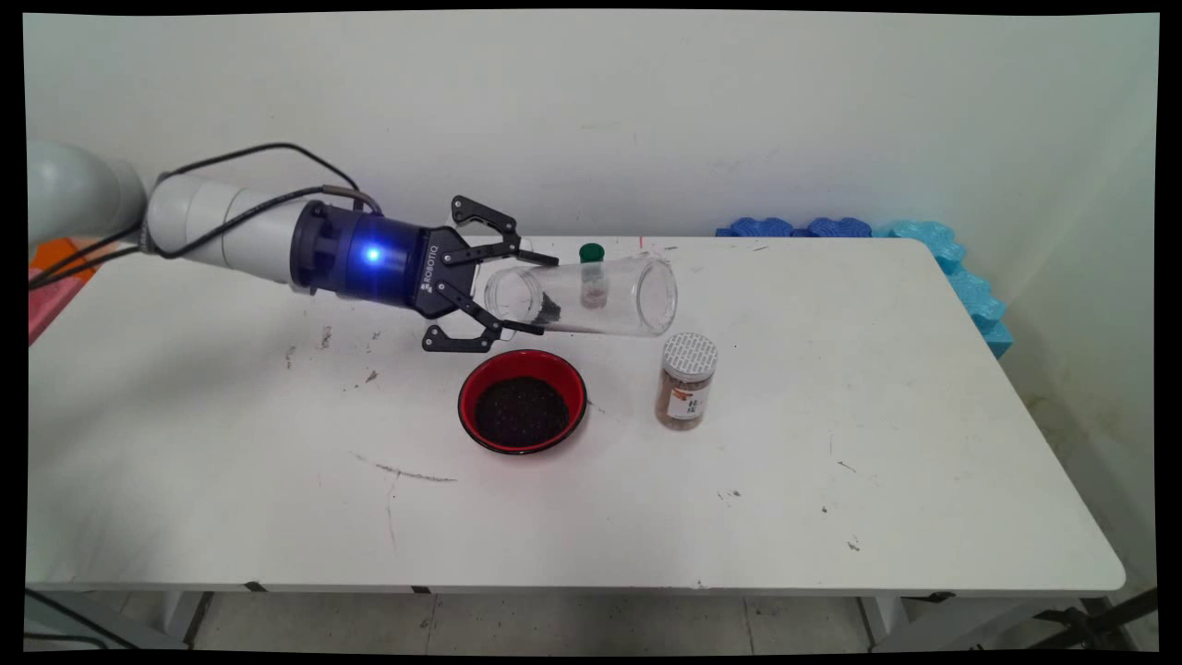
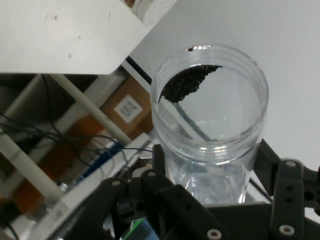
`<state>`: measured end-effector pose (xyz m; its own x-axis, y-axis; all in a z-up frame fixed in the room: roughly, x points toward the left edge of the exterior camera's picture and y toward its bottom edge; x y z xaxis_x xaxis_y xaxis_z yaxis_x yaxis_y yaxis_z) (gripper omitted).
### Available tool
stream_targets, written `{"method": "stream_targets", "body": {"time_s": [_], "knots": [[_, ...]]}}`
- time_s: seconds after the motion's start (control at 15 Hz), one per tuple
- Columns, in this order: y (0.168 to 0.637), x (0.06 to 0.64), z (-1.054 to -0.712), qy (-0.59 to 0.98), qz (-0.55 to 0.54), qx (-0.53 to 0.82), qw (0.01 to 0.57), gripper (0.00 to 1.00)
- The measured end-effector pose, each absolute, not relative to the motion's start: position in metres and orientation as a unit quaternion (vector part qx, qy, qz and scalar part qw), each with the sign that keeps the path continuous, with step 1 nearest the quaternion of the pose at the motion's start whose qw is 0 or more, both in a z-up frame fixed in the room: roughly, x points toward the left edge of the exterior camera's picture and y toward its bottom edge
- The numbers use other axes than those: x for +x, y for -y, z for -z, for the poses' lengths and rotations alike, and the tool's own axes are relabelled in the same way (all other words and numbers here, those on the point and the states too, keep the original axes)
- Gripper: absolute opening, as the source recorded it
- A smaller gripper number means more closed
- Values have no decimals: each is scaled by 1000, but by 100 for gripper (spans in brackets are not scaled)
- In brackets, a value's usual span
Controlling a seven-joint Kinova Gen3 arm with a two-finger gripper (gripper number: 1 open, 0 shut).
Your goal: Pour the black seasoning powder in the red bowl
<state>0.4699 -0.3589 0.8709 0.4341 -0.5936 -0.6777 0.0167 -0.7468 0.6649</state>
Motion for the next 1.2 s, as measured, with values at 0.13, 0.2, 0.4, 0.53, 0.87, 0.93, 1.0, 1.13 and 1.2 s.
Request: {"method": "stream_targets", "body": {"time_s": [0.13, 0.2, 0.4, 0.53, 0.87, 0.93, 1.0, 1.13, 1.2], "knots": [[362, 470, -877, 221, 480, 787, 318, 0], [363, 470, -880, 242, 470, 785, 324, 0], [367, 471, -889, 302, 439, 774, 342, 0], [371, 471, -896, 342, 416, 764, 355, 0], [379, 471, -910, 428, 367, 733, 381, 0], [380, 470, -914, 449, 354, 723, 388, 0], [382, 469, -918, 470, 341, 711, 396, 0], [384, 468, -924, 499, 322, 693, 408, 0], [386, 467, -929, 518, 308, 681, 417, 0]]}}
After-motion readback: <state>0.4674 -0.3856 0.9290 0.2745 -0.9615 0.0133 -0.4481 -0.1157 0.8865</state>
